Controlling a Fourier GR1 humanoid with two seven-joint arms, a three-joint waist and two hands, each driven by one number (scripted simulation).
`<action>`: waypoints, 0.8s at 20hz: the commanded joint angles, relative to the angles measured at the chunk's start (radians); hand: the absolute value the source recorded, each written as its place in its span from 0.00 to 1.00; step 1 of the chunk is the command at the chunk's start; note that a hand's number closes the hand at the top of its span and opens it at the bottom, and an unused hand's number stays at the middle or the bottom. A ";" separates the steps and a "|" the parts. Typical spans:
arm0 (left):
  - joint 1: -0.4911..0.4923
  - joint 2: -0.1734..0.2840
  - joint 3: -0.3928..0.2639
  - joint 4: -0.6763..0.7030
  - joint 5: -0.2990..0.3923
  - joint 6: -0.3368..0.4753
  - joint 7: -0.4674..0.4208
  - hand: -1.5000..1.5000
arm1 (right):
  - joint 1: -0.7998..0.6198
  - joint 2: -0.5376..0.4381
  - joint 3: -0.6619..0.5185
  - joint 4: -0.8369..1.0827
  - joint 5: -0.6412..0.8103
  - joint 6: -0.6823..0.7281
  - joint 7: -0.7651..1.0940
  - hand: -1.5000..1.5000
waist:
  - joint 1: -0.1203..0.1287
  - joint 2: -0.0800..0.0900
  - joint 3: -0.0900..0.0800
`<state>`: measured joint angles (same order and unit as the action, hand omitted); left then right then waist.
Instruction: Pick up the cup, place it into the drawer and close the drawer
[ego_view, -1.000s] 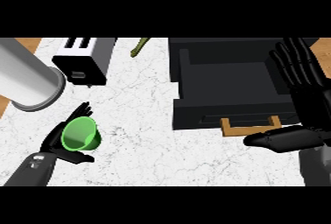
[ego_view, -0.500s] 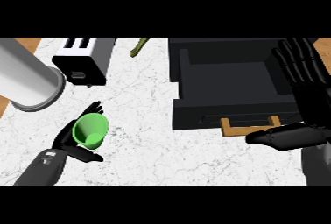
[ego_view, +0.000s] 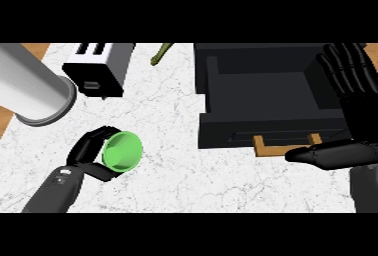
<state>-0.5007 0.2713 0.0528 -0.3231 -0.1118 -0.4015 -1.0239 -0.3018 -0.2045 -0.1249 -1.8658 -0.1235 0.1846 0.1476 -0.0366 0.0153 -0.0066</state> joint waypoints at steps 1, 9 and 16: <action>0.029 -0.036 0.049 -0.008 0.023 0.107 -0.209 1.00 | 0.002 -0.003 -0.007 -0.002 -0.012 0.003 0.012 0.00 | 0.006 -0.001 0.001; 0.000 -0.125 0.288 -0.022 0.234 0.305 -0.184 1.00 | 0.037 -0.026 -0.052 -0.019 -0.052 0.028 -0.007 0.00 | 0.014 -0.008 0.004; -0.091 -0.147 0.192 -0.151 0.197 0.199 -0.045 1.00 | 0.032 -0.021 -0.044 0.001 -0.023 0.014 -0.005 0.00 | 0.037 -0.017 0.007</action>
<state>-0.5655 0.1412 0.2823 -0.4116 0.0949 -0.1326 -1.0587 -0.2561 -0.2242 -0.1599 -1.8763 -0.1475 0.2084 0.1343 -0.0124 0.0029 -0.0014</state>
